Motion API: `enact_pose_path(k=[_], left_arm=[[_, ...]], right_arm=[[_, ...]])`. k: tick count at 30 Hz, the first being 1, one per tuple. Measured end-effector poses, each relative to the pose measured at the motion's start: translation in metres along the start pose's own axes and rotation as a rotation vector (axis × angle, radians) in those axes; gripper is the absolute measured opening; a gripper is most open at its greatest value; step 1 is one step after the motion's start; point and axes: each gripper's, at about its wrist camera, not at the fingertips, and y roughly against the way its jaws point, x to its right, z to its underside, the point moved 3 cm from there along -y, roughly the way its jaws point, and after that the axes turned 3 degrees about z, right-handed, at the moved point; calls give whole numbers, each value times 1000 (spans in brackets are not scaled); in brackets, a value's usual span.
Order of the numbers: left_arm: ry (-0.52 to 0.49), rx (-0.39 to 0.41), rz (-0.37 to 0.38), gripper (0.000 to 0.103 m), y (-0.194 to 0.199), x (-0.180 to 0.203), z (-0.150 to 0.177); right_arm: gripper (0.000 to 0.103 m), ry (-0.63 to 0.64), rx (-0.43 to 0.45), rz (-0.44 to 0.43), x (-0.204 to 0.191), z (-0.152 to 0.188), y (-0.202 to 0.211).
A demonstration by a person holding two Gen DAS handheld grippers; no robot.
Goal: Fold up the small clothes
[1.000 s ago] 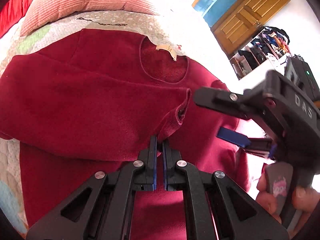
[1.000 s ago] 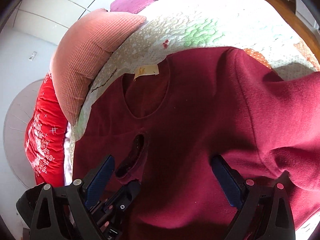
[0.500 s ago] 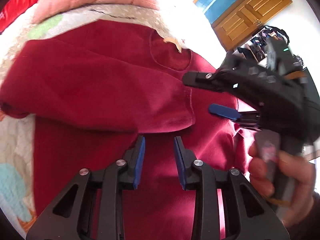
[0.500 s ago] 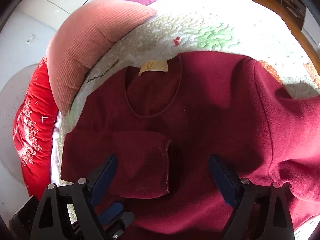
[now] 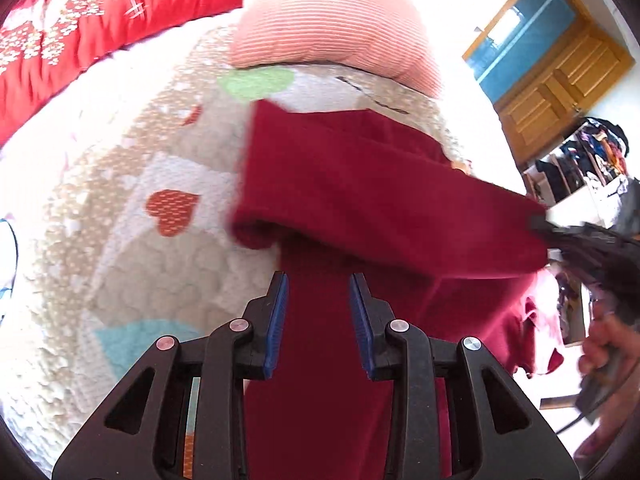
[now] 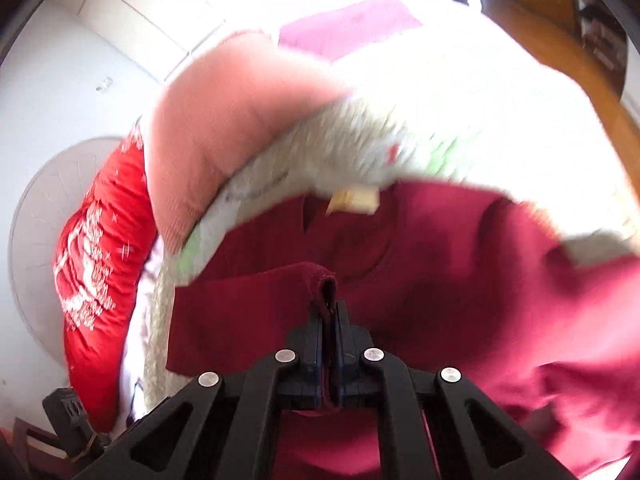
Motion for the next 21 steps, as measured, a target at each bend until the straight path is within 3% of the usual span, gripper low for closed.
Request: enact_pose_path(k=[3,6,11,14,17,21], left_arm=[[0,-2,-14,30,-2,-5,0],[-27,3,-32,30,-12,3,-4],[-117,-21,-67,30,-33,18,-8],[-102,-52,-80,30,-46,17,-11],[-52,-27,-76,30,-50,14,-21],[-1,-58,-106,30,-69,6,-27]], right_arm=[[4,-58,26,66,34,-10,17],[4,-147,6,68,61,-12,13],[4,-109,29,66,57,-18,19],[4,-64,31,86,46,-23,19],[4,-53,23,138,51,-24,15],[4,-74,-47,224,73,-18,-13]])
